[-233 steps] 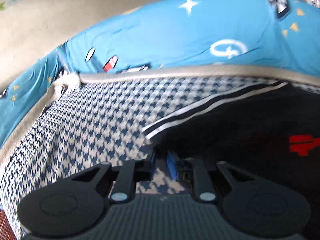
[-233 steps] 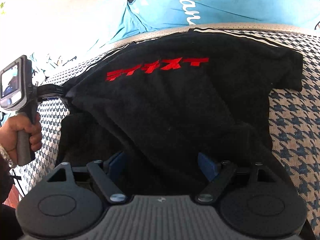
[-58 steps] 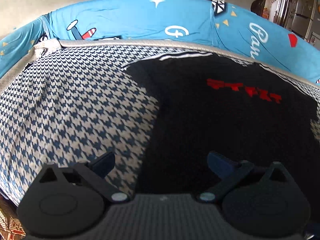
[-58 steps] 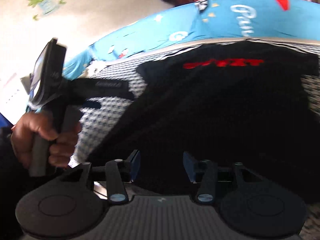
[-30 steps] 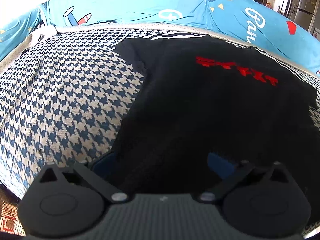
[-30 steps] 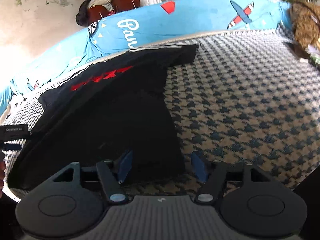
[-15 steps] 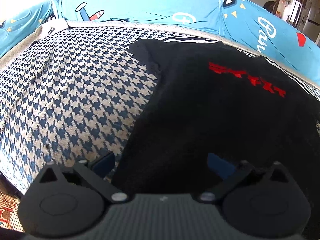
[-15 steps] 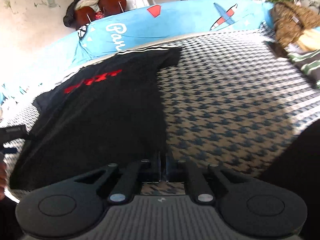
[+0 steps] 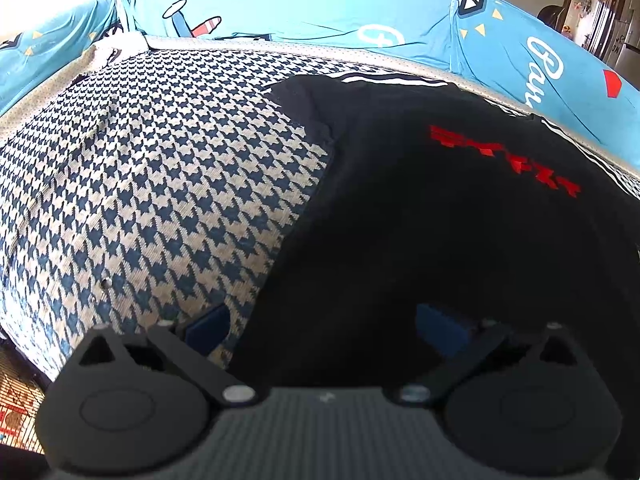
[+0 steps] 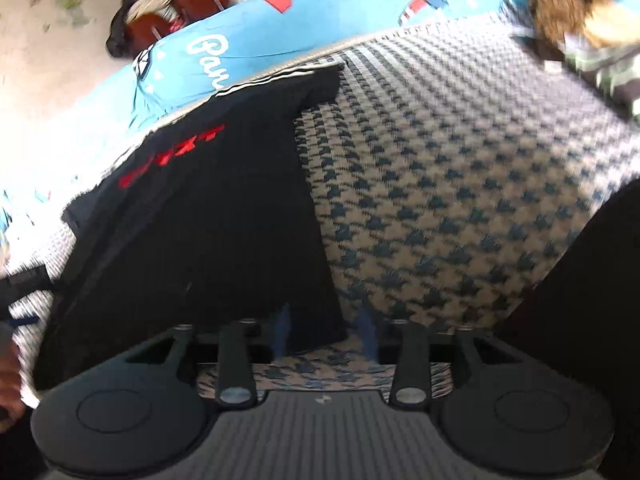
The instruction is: Fold clothes
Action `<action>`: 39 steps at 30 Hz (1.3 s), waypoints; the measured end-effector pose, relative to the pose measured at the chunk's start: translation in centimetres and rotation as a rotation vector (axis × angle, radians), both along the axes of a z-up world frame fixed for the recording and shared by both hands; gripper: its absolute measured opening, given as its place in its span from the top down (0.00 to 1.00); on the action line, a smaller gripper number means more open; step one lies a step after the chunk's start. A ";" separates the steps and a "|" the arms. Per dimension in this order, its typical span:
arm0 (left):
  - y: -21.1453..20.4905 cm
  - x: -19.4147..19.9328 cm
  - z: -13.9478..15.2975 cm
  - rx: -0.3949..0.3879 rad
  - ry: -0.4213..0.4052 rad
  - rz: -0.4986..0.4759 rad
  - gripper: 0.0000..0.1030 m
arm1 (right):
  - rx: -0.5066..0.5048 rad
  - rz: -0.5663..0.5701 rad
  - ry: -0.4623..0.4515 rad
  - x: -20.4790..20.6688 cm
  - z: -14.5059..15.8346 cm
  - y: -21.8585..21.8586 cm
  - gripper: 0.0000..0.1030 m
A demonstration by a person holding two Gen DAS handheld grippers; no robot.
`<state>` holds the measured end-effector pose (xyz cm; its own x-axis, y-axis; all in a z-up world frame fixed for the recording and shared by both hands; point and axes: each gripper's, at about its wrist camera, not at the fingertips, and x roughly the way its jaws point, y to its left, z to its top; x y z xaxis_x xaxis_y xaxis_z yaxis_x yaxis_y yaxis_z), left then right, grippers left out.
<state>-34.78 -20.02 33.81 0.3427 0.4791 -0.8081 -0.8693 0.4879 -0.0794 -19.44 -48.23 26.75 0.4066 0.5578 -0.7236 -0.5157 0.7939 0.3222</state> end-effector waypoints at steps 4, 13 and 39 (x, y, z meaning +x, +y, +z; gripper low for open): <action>-0.1 0.0 -0.1 -0.006 -0.002 -0.002 0.00 | 0.016 -0.007 -0.004 0.3 -0.7 0.5 0.46; -0.2 0.1 -0.2 -0.004 0.005 -0.001 0.00 | -0.044 0.021 -0.065 -0.3 -1.9 2.9 0.38; 0.5 -0.6 -0.5 -0.001 0.044 0.055 0.00 | -0.127 -0.075 -0.156 -1.1 2.0 0.9 0.83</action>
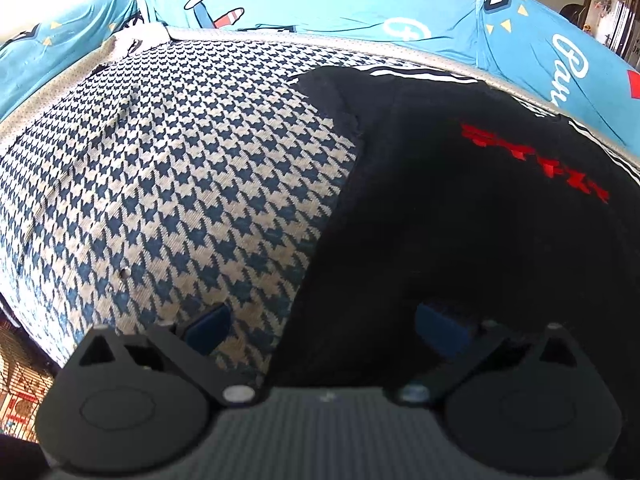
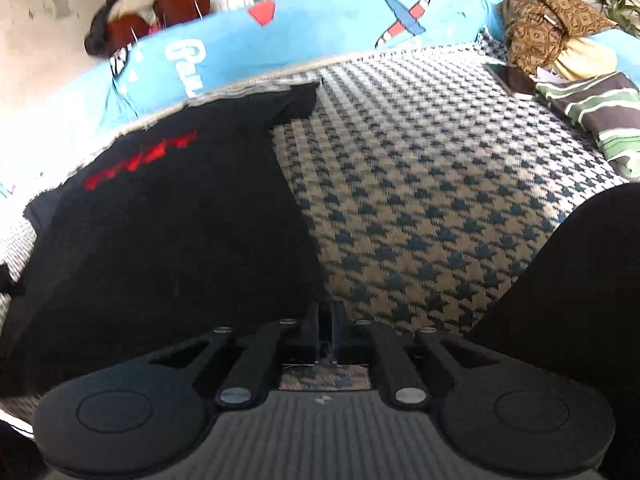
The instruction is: Fold clothes
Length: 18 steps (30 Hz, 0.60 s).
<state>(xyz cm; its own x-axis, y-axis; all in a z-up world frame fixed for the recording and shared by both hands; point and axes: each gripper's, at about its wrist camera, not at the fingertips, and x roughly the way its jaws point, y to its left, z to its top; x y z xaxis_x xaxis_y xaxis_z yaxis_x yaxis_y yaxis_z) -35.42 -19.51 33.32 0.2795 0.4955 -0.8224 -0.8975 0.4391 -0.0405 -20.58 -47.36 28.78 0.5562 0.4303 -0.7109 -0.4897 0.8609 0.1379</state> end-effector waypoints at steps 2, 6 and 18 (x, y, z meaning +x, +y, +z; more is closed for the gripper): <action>-0.1 0.1 0.0 0.002 0.001 -0.003 0.00 | 0.008 0.008 -0.010 0.0 0.2 0.2 0.75; -0.7 0.6 0.0 0.010 0.005 -0.032 0.00 | 0.031 0.057 -0.018 -0.2 0.6 0.9 0.67; -3.1 2.8 0.7 0.084 -0.013 -0.139 0.00 | 0.117 0.237 -0.035 0.4 0.7 4.8 0.58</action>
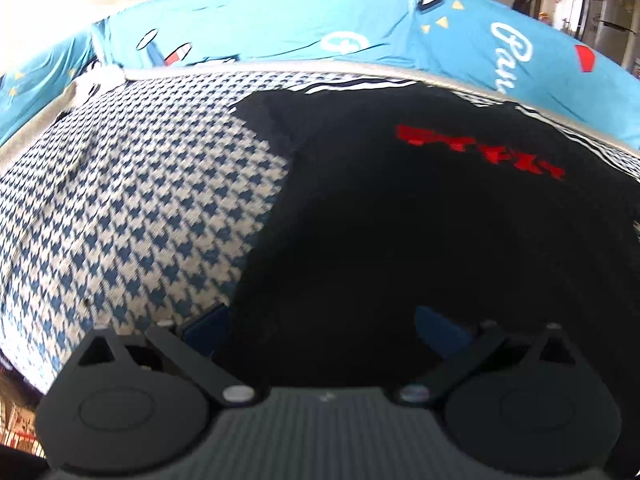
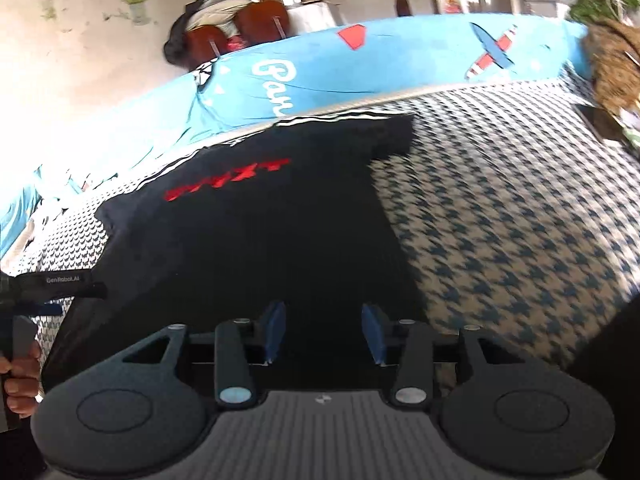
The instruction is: Fold clothes
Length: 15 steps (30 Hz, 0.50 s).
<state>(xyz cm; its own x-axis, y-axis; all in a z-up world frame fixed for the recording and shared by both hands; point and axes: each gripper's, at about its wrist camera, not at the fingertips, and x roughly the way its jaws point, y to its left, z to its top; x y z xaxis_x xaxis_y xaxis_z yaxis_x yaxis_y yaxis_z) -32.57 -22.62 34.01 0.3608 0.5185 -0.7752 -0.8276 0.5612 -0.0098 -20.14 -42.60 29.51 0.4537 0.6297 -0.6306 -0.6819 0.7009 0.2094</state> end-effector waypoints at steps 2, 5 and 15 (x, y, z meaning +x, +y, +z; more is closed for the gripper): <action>-0.3 0.5 0.0 -0.002 -0.004 -0.018 0.00 | 0.004 0.020 0.001 0.7 0.0 0.9 0.58; -0.7 1.3 -0.1 -0.001 0.006 -0.048 0.00 | -0.006 0.062 0.004 2.2 0.0 2.2 0.58; -2.5 3.0 -1.5 -0.017 0.066 -0.139 0.00 | -0.106 0.100 0.050 6.6 -1.5 5.2 0.54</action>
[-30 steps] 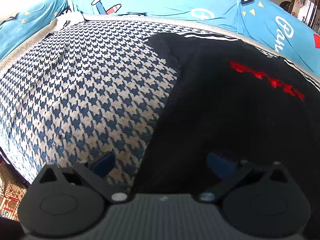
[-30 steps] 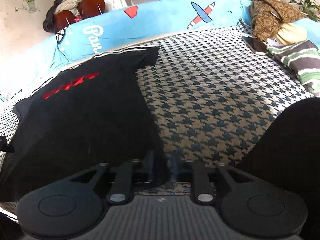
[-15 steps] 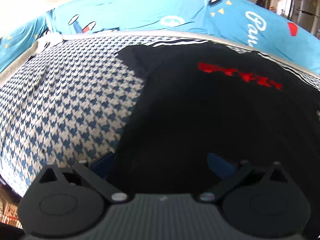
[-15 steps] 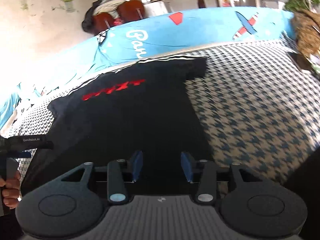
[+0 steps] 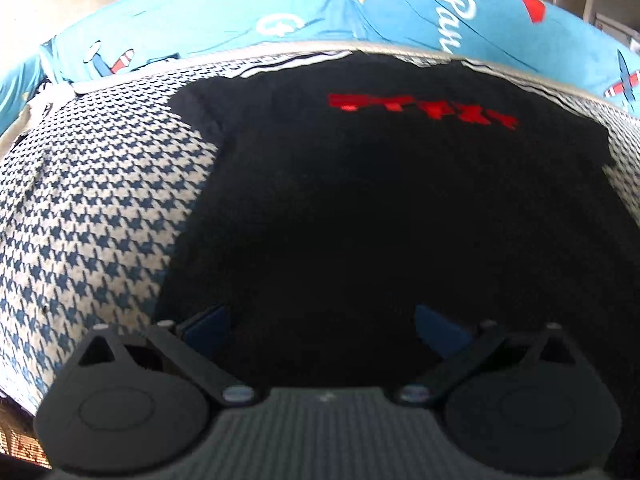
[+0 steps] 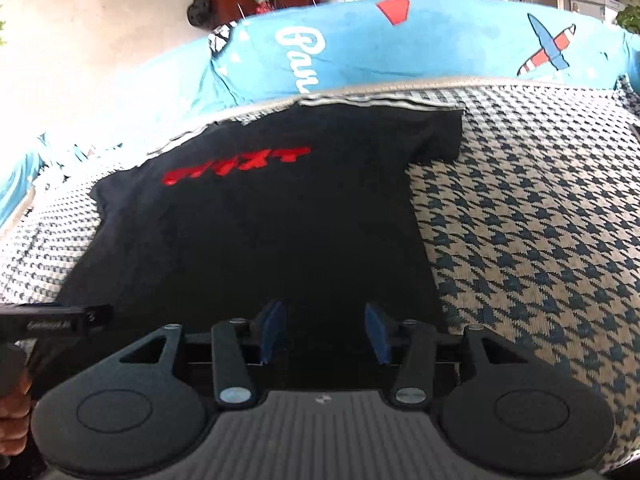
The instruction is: Fold clothes
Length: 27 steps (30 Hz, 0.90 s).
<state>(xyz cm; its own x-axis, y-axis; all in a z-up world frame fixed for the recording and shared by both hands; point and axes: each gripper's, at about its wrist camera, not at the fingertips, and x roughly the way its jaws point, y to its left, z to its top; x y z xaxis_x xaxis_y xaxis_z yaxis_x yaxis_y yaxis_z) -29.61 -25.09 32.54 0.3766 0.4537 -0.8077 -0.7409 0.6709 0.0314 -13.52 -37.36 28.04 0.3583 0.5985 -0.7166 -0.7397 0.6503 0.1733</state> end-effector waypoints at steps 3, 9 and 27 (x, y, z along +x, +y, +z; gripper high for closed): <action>-0.5 0.1 -0.2 0.011 0.013 -0.007 0.00 | -0.034 -0.014 -0.015 1.1 -0.3 0.2 0.54; -1.4 0.0 -0.2 -0.010 0.033 -0.042 0.00 | -0.078 -0.006 -0.024 3.1 0.1 0.6 0.54; 1.1 2.4 1.8 -0.011 -0.019 -0.027 0.00 | 0.078 -0.063 0.057 10.5 2.1 2.1 0.50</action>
<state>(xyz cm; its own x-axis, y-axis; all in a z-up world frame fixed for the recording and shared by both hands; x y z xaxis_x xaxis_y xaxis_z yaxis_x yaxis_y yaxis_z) -27.24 -24.00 34.33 0.4043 0.4341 -0.8050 -0.7229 0.6909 0.0095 -3.02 -35.28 30.09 0.3569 0.6309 -0.6889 -0.6852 0.6781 0.2659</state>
